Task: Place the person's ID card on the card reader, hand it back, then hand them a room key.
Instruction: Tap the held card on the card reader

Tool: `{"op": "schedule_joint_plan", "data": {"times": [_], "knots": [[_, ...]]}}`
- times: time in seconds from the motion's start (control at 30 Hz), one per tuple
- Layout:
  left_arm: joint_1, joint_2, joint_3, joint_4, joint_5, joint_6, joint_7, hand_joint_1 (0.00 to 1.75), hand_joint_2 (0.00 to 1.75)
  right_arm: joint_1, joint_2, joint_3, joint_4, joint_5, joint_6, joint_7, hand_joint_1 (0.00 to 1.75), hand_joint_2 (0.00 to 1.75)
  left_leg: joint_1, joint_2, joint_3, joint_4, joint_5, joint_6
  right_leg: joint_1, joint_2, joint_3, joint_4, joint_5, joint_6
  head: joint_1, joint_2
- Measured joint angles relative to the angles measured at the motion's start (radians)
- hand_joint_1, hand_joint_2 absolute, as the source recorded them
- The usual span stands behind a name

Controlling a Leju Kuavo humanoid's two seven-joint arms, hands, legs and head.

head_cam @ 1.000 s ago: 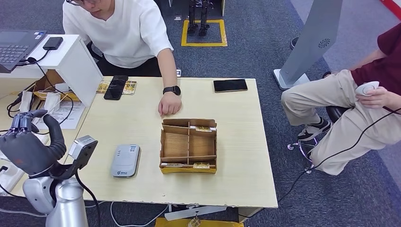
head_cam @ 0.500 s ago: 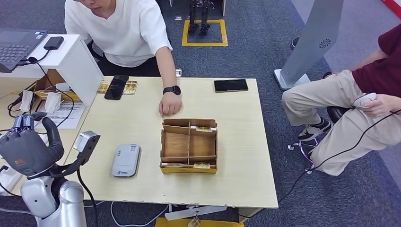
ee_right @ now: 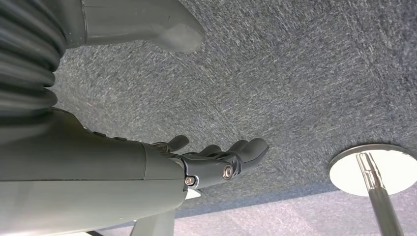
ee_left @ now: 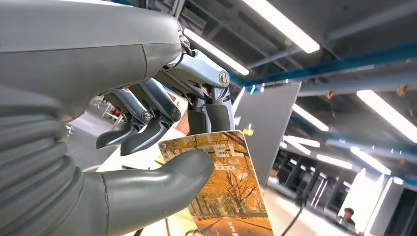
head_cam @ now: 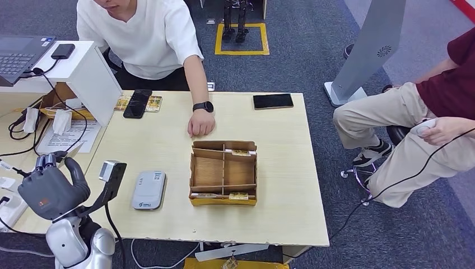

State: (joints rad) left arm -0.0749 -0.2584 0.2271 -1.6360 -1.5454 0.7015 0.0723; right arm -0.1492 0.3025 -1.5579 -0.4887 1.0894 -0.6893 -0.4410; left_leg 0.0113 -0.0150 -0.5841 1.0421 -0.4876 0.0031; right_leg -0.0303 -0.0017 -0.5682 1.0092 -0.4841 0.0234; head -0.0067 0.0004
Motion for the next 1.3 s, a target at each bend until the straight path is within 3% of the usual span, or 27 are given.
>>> {"op": "schedule_joint_plan", "data": {"times": [0.33, 0.5, 0.83, 1.3], "knots": [[0.020, 0.044, -0.065, 0.077, -0.001, 0.000, 0.100, 1.75, 1.75, 0.000, 0.000, 0.000, 0.003, -0.012, 0.000, 0.000, 0.00, 1.75, 0.000, 0.000, 0.000, 0.000, 0.000, 0.000, 0.000, 0.000, 0.000, 0.000, 0.000, 0.000, 0.000, 0.000], [0.020, 0.053, -0.076, 0.133, -0.003, 0.000, 0.078, 1.75, 1.75, 0.003, -0.020, 0.000, 0.028, -0.027, 0.000, -0.011, 0.00, 1.75, 0.000, 0.000, 0.000, 0.000, 0.000, 0.000, 0.000, 0.000, 0.000, 0.000, 0.000, 0.000, 0.000, 0.000], [0.021, 0.081, -0.114, 0.227, -0.003, 0.000, 0.166, 1.75, 1.75, 0.001, -0.020, 0.000, 0.030, -0.022, -0.001, 0.001, 0.00, 1.75, 0.000, 0.000, 0.000, 0.000, 0.000, 0.000, 0.000, 0.000, 0.000, 0.000, 0.000, 0.000, 0.000, 0.000], [0.020, 0.102, -0.137, 0.297, -0.002, 0.000, 0.181, 1.75, 1.75, -0.001, -0.019, 0.000, 0.030, -0.022, -0.001, 0.001, 0.00, 1.75, 0.000, 0.000, 0.000, 0.000, 0.000, 0.000, 0.000, 0.000, 0.000, 0.000, 0.000, 0.000, 0.000, 0.000]]}}
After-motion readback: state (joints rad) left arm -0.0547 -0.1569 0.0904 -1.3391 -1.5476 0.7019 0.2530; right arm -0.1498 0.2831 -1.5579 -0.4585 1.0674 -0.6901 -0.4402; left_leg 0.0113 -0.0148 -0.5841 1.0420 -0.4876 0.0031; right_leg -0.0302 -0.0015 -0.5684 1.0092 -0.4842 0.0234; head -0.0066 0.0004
